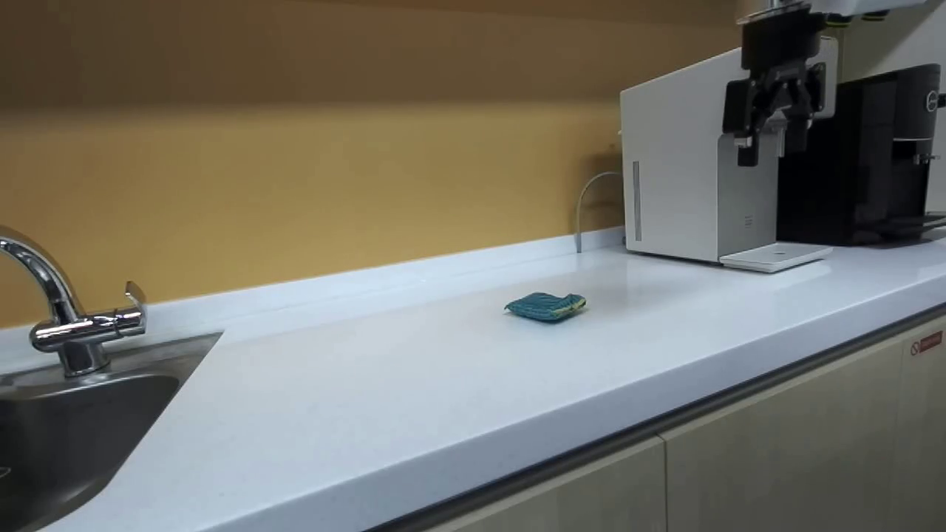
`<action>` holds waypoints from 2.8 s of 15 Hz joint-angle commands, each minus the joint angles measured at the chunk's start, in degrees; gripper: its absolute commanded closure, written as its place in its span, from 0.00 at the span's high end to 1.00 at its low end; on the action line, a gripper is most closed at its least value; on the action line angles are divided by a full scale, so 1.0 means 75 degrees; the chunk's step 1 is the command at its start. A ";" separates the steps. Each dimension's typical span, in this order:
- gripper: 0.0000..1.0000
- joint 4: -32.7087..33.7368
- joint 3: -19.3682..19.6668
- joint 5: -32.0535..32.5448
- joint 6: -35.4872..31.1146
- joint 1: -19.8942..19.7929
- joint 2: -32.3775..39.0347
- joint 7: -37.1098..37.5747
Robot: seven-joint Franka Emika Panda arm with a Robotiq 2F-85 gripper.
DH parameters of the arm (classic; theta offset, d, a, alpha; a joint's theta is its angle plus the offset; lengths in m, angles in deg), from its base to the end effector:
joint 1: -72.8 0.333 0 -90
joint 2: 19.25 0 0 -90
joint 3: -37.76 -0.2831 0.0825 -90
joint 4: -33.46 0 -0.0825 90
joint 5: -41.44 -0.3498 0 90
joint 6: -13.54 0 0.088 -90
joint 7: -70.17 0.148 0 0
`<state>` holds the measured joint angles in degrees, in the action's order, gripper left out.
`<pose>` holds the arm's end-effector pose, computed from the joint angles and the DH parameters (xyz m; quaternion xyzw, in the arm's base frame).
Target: Use the sponge to wipe the counter top
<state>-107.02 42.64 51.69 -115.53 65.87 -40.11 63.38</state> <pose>0.4216 -0.0984 0.3942 0.9949 0.0084 0.0718 0.0710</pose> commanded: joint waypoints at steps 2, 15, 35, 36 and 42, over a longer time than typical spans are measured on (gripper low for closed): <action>1.00 0.0337 -0.0491 0.0005 -0.0111 0.0420 0.0627 0.0345; 1.00 0.1439 -0.1214 -0.0786 0.0053 0.1223 0.2253 0.1383; 1.00 0.3451 -0.1342 -0.1055 -0.1600 0.2170 0.5277 0.1994; 1.00 0.3512 -0.1290 -0.0937 -0.1603 0.2197 0.5362 0.2028; 0.45 0.3853 -0.0998 -0.0457 -0.1659 0.2300 0.5817 0.2336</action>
<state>-80.79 33.72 46.32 -128.49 82.02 1.60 77.58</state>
